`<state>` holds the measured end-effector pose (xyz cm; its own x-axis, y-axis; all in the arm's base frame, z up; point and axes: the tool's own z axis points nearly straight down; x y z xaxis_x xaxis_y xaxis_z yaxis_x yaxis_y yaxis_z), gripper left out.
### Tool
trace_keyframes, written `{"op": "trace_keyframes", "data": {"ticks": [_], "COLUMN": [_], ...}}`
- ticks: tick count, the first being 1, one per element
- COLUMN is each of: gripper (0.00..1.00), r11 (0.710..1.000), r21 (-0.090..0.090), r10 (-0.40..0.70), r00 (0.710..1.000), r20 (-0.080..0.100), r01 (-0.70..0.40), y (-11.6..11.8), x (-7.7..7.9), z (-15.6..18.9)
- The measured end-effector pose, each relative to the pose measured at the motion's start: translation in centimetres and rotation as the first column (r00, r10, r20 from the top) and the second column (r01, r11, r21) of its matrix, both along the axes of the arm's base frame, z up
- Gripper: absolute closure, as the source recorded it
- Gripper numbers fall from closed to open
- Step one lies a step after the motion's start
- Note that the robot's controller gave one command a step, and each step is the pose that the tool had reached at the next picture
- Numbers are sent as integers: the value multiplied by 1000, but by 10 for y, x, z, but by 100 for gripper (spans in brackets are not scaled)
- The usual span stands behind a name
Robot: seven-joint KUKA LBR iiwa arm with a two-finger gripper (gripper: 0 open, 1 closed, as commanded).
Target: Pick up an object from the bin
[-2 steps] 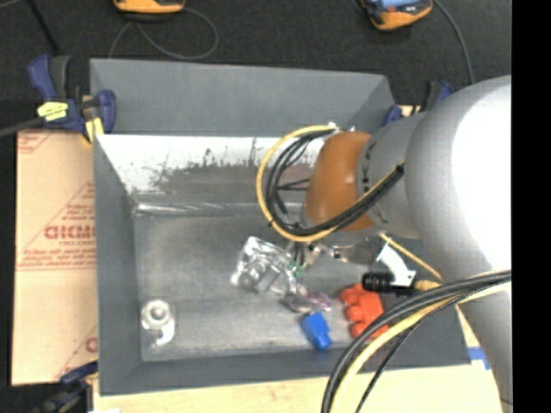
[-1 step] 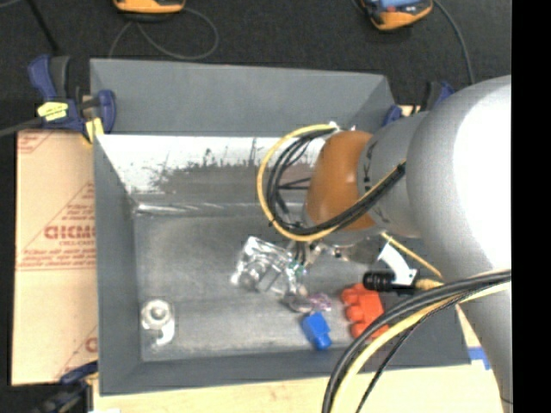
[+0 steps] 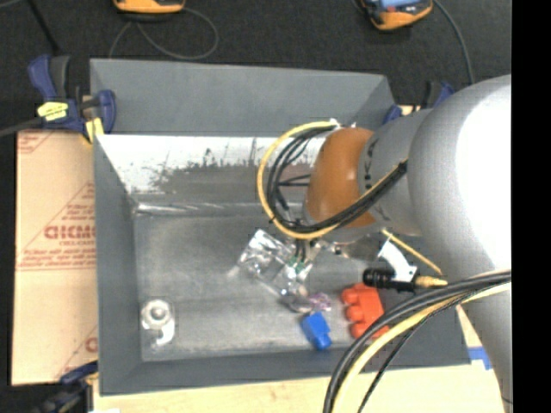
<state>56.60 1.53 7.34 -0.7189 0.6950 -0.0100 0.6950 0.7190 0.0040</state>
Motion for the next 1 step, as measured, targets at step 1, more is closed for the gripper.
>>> {"op": "trace_keyframes", "data": {"ticks": [1], "gripper": [100], "r11": [1000], "r21": [4], "r10": [6], "r00": [1000], "r20": [-8], "r01": [-6], "y": [-1], "x": [1], "z": [38]}}
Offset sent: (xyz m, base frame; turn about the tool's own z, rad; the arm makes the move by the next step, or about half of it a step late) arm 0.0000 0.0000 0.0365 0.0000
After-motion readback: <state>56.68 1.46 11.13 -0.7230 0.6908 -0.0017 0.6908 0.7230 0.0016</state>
